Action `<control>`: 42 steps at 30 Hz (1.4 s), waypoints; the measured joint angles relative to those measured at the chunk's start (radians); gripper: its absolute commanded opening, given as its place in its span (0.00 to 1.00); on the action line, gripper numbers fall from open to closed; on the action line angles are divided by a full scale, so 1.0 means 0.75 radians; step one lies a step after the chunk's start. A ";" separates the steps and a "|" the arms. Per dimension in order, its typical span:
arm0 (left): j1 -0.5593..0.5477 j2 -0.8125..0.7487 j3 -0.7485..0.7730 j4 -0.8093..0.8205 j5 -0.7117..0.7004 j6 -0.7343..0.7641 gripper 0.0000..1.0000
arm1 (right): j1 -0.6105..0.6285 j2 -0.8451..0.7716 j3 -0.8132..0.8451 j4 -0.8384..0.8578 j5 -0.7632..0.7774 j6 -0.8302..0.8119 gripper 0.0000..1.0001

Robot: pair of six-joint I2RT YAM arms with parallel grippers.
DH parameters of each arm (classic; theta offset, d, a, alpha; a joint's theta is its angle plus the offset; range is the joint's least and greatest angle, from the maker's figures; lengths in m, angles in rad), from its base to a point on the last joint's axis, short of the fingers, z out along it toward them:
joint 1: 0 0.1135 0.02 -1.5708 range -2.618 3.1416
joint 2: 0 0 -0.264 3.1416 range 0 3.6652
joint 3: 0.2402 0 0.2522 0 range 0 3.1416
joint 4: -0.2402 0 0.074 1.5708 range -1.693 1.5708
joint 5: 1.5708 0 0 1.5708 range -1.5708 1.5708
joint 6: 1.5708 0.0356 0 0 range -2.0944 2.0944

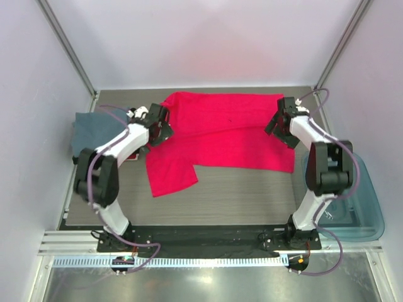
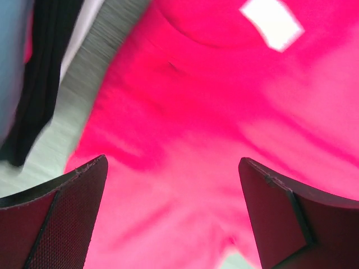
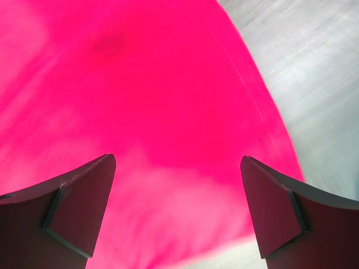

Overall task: Fold and stack the t-shirts
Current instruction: Fold the tshirt

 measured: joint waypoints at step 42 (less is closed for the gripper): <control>-0.155 -1.059 -0.799 0.006 -0.005 -0.033 0.97 | -0.131 -0.361 -0.587 0.188 -0.003 0.051 0.61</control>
